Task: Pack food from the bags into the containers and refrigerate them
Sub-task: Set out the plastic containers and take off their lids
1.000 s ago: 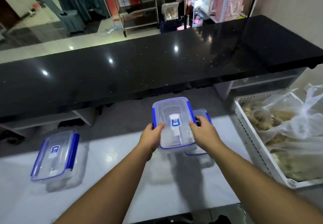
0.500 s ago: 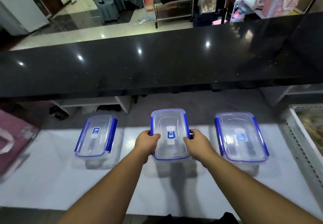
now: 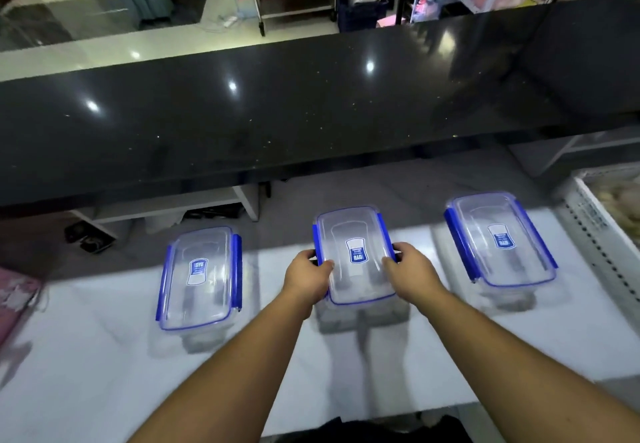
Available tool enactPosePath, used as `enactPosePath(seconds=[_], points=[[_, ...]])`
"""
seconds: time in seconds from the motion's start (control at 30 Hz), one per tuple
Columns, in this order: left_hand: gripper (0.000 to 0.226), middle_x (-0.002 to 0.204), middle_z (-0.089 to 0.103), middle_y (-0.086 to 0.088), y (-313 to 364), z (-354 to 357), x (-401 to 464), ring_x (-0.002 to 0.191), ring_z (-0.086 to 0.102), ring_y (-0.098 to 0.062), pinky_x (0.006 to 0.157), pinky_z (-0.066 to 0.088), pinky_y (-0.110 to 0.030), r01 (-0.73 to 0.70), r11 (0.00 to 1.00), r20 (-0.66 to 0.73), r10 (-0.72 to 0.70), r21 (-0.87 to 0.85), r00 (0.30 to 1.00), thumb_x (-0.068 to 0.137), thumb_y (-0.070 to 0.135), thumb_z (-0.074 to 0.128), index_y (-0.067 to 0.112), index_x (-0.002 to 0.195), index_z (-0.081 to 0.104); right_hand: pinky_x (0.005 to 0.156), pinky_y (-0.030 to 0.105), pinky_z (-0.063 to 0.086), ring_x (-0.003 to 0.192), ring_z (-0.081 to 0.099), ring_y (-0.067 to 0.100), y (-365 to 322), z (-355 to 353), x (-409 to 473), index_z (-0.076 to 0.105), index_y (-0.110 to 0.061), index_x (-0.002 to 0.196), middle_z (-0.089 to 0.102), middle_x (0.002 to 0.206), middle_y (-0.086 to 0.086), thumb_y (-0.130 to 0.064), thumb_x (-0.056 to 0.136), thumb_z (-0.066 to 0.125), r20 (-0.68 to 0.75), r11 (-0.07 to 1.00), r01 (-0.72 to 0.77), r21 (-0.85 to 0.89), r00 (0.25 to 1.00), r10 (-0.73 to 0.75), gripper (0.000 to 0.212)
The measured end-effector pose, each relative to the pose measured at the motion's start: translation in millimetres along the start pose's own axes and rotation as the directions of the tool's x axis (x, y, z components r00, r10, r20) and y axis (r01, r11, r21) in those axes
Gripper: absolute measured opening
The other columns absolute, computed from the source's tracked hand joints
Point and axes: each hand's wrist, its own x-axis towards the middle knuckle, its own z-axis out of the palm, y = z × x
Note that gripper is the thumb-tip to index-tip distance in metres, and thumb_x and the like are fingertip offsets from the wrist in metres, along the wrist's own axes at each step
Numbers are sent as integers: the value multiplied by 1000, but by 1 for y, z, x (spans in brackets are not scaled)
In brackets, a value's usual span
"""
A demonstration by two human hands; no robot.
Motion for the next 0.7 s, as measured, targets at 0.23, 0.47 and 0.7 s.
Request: enactPosePath(seconds=[0.23, 0.47, 0.7], points=[[59, 145, 58, -2, 7, -47, 1, 110, 65, -24, 73, 52, -27, -147, 955, 93, 127, 259, 988, 101, 31, 61, 18, 155, 44, 108, 43, 42, 131, 43, 31, -37, 27, -30, 55, -17, 139, 54, 139, 9, -19, 96, 56, -254, 985, 127, -114, 955, -152, 43], [41, 130, 68, 7, -1, -114, -15, 111, 65, -17, 93, 58, -38, -220, 918, -91, 263, 330, 961, 99, 28, 59, 23, 139, 60, 80, 38, 57, 102, 61, 20, -96, 79, -48, 58, -23, 131, 62, 122, -3, -23, 99, 55, 13, 947, 320, 18, 947, -321, 33], [35, 126, 70, 4, -34, -191, -35, 107, 66, -18, 92, 53, -31, -85, 954, -343, 186, 287, 921, 99, 22, 58, 21, 134, 66, 71, 28, 45, 98, 60, 21, -121, 134, -58, 56, -19, 138, 64, 125, -1, -28, 102, 54, 226, 948, 318, 28, 922, -316, 37]])
